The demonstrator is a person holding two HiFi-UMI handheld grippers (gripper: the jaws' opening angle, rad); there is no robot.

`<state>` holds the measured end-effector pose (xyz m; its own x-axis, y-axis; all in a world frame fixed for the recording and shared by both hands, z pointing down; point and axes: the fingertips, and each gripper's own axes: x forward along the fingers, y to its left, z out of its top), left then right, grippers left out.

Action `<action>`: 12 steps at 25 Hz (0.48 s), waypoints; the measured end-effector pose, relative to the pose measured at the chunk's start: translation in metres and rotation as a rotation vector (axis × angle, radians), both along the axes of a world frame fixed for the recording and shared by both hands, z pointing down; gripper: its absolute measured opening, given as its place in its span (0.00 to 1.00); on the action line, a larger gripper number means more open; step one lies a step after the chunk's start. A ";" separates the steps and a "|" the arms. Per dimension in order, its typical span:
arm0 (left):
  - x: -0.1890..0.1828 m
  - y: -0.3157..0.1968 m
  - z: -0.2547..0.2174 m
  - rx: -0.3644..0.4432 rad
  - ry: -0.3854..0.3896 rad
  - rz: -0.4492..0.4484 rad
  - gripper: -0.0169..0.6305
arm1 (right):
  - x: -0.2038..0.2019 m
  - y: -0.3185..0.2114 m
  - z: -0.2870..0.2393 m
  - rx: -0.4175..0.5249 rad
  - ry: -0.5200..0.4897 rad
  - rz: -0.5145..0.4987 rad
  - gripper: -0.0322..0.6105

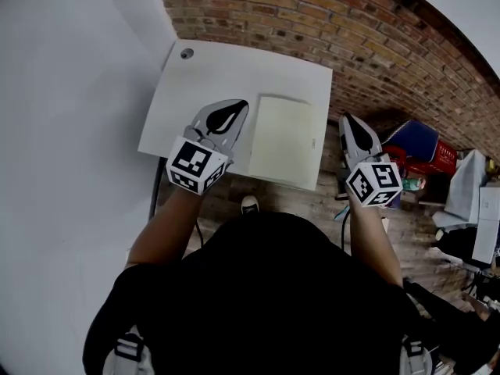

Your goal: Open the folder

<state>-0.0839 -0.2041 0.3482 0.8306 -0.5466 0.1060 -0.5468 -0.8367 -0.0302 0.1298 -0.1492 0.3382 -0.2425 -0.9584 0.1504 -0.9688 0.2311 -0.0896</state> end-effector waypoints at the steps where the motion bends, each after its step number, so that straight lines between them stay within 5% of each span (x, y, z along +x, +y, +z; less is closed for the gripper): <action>1: 0.000 0.001 0.000 -0.003 0.007 0.003 0.03 | -0.003 0.000 0.000 -0.002 0.004 -0.001 0.05; 12: -0.018 0.000 -0.008 0.023 0.025 -0.031 0.03 | -0.018 -0.003 -0.003 0.017 0.000 -0.020 0.05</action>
